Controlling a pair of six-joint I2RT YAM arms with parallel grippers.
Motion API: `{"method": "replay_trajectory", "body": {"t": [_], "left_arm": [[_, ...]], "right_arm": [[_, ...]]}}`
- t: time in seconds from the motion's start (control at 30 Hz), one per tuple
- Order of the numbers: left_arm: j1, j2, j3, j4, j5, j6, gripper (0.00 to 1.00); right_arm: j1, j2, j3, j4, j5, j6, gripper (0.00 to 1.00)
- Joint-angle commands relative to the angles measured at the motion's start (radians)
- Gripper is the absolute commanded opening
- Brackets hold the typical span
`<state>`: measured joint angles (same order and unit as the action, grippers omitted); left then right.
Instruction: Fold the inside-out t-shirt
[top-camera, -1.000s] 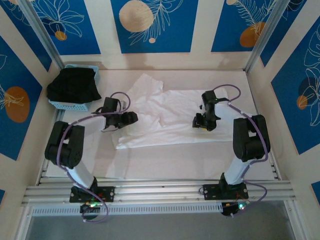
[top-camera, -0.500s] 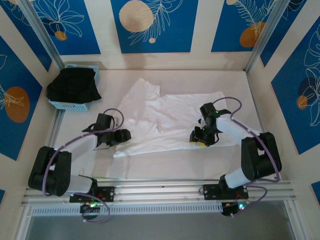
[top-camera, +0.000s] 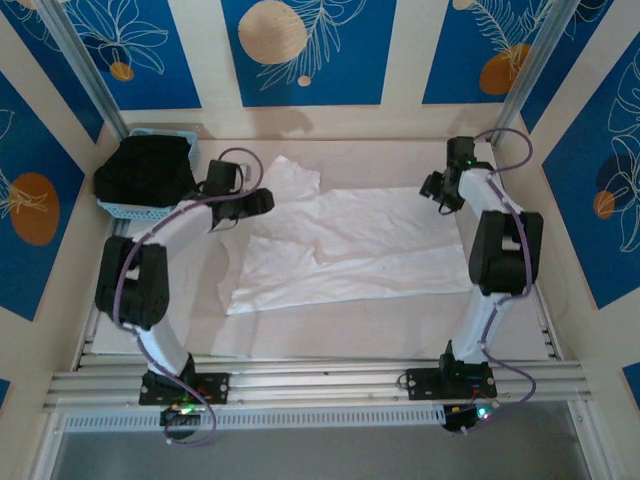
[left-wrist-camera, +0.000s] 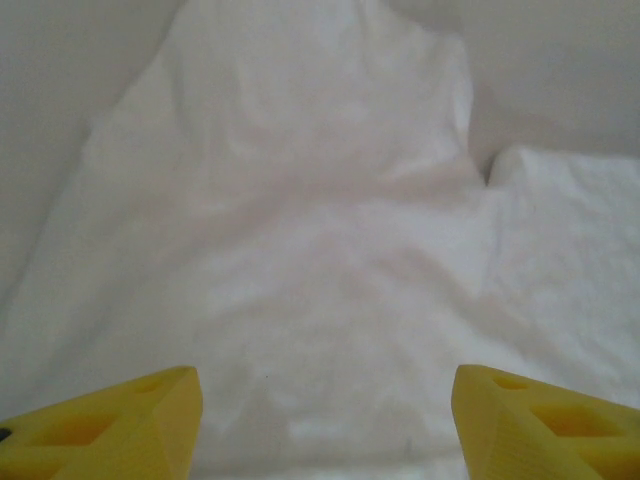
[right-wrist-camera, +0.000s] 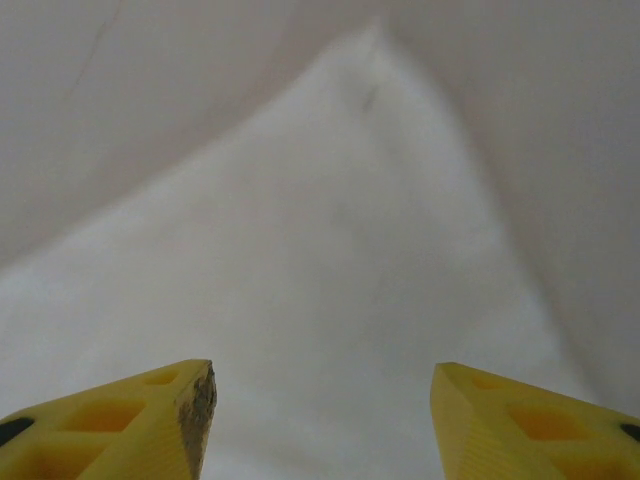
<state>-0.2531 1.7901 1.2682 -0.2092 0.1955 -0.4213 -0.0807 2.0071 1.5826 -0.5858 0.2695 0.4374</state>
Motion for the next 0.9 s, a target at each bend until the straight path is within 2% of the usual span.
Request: {"method": "replay_trajectory", "body": {"t": [0.0, 0.1, 0.27, 0.4, 0.53, 0.7, 0.87], "left_arm": [[0.016, 0.123, 0.161, -0.071, -0.005, 0.068, 0.67], [0.017, 0.256, 0.346, -0.159, 0.021, 0.126, 0.67], [0.018, 0.49, 0.687, -0.332, -0.007, 0.234, 0.68], [0.019, 0.698, 1.016, -0.493, -0.063, 0.313, 0.68], [0.022, 0.892, 1.318, -0.581, -0.097, 0.349, 0.68], [0.025, 0.967, 1.4, -0.539, -0.116, 0.312, 0.71], [0.037, 1.001, 1.426, -0.559, -0.077, 0.177, 0.71]], "right_arm": [[-0.014, 0.133, 0.169, -0.092, 0.106, -0.009, 0.59], [-0.025, 0.239, 0.307, -0.146, 0.082, -0.009, 0.59], [-0.019, 0.388, 0.511, -0.256, 0.017, -0.038, 0.55], [-0.017, 0.438, 0.566, -0.281, -0.005, -0.061, 0.44], [-0.017, 0.455, 0.573, -0.277, -0.01, -0.067, 0.39], [-0.017, 0.472, 0.59, -0.281, -0.017, -0.081, 0.39], [-0.019, 0.472, 0.584, -0.28, -0.029, -0.087, 0.4]]}}
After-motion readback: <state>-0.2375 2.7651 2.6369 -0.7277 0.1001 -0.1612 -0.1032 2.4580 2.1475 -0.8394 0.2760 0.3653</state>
